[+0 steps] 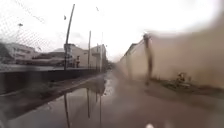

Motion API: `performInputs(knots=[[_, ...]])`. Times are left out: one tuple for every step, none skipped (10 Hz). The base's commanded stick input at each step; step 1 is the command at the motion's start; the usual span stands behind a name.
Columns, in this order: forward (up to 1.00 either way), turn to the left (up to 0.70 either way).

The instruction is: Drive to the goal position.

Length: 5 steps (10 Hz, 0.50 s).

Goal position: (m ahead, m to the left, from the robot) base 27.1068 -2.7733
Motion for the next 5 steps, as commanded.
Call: performInputs(knots=[[0.50,0.04],[0.50,0.04],[0.50,0.04],[0.50,0.04],[0.50,0.04]])
